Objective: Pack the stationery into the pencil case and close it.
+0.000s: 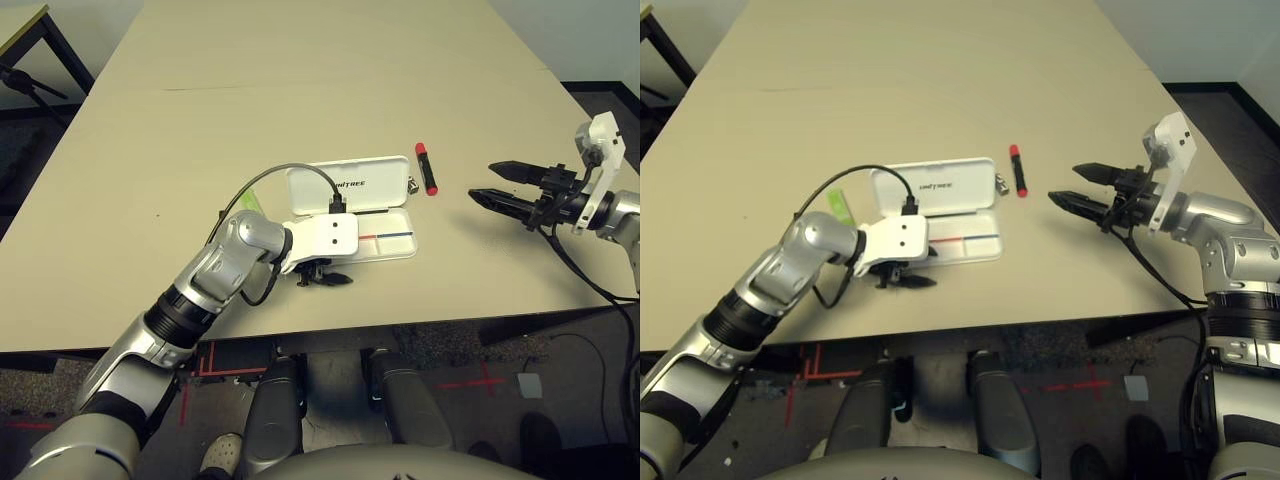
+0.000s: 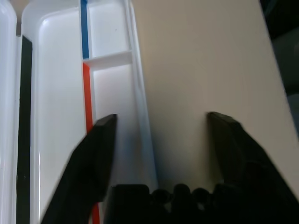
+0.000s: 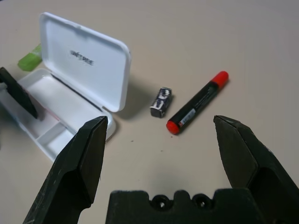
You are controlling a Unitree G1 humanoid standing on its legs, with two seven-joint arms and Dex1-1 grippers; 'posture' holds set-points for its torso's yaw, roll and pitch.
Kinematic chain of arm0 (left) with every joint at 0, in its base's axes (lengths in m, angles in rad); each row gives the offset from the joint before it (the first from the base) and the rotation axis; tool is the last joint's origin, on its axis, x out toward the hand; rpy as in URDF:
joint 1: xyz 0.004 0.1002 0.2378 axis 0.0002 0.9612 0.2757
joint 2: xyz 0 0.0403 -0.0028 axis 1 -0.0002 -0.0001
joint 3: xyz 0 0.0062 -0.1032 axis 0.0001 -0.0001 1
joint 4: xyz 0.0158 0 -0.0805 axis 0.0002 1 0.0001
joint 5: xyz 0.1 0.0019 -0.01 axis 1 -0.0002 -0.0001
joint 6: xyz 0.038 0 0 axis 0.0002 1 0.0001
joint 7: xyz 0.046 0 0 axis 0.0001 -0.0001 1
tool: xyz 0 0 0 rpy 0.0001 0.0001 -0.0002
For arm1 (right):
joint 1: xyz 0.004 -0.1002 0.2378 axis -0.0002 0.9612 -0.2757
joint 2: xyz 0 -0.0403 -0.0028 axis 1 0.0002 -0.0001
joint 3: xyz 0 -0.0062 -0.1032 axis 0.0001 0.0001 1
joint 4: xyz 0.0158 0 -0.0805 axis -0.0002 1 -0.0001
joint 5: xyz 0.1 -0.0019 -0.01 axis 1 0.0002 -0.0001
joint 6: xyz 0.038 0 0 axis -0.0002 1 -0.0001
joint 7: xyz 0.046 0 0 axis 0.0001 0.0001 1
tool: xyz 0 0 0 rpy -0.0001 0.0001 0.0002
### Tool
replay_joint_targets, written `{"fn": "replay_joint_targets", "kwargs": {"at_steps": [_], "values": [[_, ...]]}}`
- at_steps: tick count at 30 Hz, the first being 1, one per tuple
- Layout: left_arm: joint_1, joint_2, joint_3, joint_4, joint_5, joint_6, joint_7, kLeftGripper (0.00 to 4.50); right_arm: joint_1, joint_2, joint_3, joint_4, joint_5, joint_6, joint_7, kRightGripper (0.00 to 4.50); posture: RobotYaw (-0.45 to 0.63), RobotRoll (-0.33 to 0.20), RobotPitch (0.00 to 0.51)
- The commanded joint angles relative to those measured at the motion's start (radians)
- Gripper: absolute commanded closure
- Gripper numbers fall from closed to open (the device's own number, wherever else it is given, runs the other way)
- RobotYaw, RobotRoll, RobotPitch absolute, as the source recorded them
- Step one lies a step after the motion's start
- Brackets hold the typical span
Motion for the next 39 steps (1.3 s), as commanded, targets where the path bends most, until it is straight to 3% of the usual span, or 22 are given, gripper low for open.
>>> {"fn": "replay_joint_targets", "kwargs": {"at_steps": [1, 7, 20, 28, 39], "values": [[0.014, -0.001, -0.005, -0.051, -0.019, 0.039, 0.008, 0.07, 0.000, 0.007, -0.007, -0.027, -0.010, 0.050, -0.065, 0.00, -0.09, 0.000, 0.177], [0.017, -0.003, 0.033, -0.124, -0.069, 0.124, 0.028, 0.07, -0.063, 0.019, 0.032, 0.003, -0.058, 0.140, -0.181, 0.00, -0.07, 0.000, 0.173], [0.029, 0.015, 0.095, -0.224, -0.156, 0.227, 0.104, 0.07, -0.286, 0.171, 0.066, 0.206, -0.171, 0.275, -0.460, 0.00, -0.02, 0.000, 0.160], [0.018, 0.048, 0.180, -0.239, -0.229, 0.273, 0.124, 0.07, -0.395, 0.263, 0.088, 0.379, -0.252, 0.231, -0.565, 0.00, 0.01, 0.000, 0.160], [0.037, 0.155, 0.257, -0.279, -0.325, 0.299, 0.112, 0.07, -0.469, 0.337, 0.090, 0.584, -0.309, 0.162, -0.644, 0.00, 0.05, 0.000, 0.173]]}}
